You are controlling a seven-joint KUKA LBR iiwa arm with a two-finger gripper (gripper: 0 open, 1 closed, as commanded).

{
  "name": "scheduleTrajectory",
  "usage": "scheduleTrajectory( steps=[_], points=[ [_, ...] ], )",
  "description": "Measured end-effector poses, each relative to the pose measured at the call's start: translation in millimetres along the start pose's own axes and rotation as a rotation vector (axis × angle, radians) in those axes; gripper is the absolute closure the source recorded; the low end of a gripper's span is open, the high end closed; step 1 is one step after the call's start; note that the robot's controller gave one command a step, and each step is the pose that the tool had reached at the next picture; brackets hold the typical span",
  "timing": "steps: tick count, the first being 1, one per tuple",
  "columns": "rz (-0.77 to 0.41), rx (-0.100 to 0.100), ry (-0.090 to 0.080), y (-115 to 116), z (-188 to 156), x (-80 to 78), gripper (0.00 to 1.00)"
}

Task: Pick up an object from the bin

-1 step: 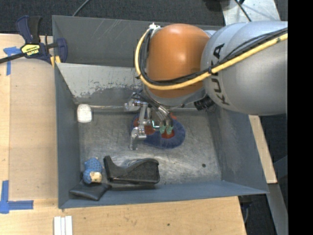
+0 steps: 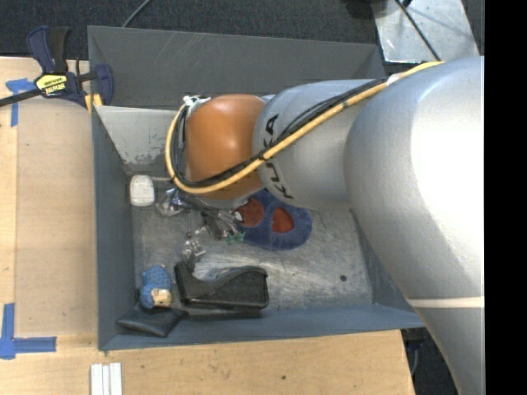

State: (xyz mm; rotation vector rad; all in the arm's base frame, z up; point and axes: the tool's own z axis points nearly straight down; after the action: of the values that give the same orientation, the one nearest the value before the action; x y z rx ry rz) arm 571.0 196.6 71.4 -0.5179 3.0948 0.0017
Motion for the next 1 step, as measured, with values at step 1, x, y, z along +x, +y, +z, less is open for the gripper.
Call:
scheduleTrajectory(
  steps=[1],
  points=[
    [-0.041, 0.000, -0.002, -0.4, -2.1, 0.6, 0.00]
  ],
)
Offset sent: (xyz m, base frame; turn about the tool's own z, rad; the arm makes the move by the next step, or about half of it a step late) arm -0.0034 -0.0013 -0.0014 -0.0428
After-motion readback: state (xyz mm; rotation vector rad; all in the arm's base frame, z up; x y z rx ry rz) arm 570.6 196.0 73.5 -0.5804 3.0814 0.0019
